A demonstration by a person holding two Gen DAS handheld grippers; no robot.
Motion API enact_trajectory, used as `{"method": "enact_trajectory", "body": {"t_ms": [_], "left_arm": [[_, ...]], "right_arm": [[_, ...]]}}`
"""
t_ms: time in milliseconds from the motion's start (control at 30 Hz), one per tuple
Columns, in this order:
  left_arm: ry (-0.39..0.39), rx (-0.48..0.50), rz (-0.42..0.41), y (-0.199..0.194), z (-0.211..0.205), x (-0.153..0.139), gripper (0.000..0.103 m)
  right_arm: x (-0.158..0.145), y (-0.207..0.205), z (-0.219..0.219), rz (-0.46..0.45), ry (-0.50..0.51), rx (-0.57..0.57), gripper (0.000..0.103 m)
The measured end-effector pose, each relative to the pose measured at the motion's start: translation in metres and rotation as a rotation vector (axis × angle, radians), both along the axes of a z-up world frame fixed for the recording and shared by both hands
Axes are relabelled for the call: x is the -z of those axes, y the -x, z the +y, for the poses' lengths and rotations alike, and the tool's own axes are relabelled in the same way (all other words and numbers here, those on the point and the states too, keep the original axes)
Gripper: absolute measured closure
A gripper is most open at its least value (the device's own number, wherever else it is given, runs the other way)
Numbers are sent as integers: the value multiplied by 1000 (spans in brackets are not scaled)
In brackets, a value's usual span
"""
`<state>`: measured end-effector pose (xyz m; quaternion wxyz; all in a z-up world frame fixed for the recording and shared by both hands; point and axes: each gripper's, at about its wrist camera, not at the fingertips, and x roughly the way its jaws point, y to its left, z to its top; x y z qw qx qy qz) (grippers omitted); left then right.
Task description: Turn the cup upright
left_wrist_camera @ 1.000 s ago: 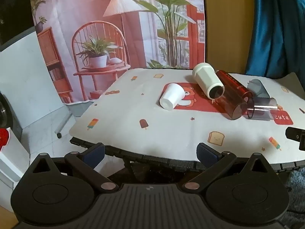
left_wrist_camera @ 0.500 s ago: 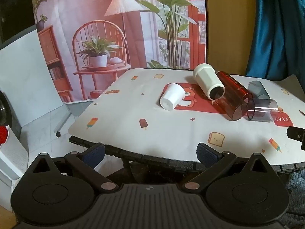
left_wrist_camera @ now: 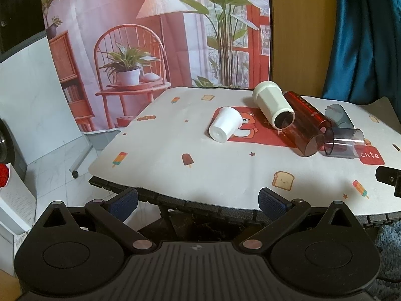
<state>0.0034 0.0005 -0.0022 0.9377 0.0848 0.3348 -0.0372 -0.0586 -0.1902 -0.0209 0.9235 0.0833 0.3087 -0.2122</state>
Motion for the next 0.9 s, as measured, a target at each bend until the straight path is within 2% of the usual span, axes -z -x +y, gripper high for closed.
{"method": "enact_trajectory", "body": {"t_ms": [900], "left_arm": [[-1, -2, 18, 0, 2, 2, 0]], "right_arm": [[2, 0, 2, 4, 0, -4, 0]]}}
